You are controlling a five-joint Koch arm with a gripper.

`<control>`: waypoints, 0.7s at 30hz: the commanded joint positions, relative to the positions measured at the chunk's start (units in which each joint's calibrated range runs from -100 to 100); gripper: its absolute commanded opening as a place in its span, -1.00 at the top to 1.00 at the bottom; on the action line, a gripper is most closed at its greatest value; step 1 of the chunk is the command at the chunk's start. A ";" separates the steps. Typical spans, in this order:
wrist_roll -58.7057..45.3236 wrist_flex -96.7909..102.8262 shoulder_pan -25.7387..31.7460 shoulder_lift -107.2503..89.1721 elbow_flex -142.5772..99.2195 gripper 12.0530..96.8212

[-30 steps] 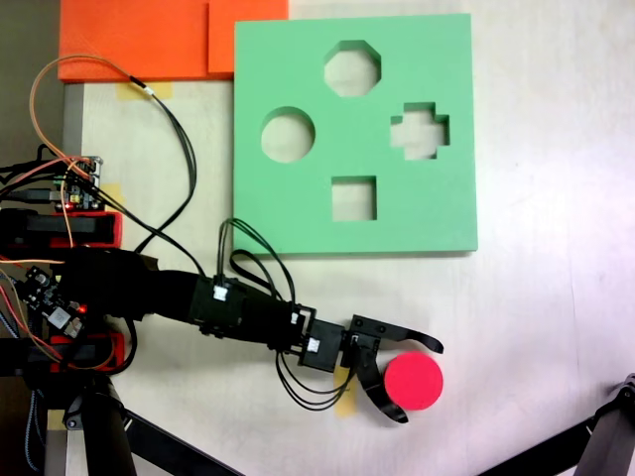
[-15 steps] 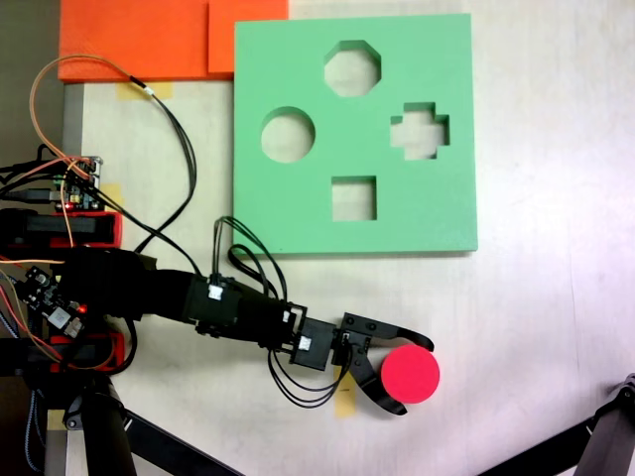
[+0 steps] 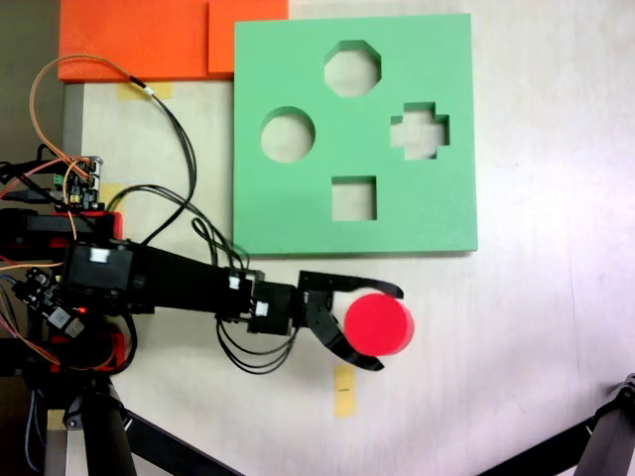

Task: Put the cylinder block into the corresponding hole

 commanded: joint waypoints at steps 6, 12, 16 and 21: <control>-0.05 -4.88 13.04 -14.27 -1.25 0.57; -0.20 -7.77 21.44 -13.85 -4.84 0.57; -0.24 -6.33 24.42 -13.71 -10.12 0.57; -0.24 -1.42 25.84 -11.20 -15.21 0.57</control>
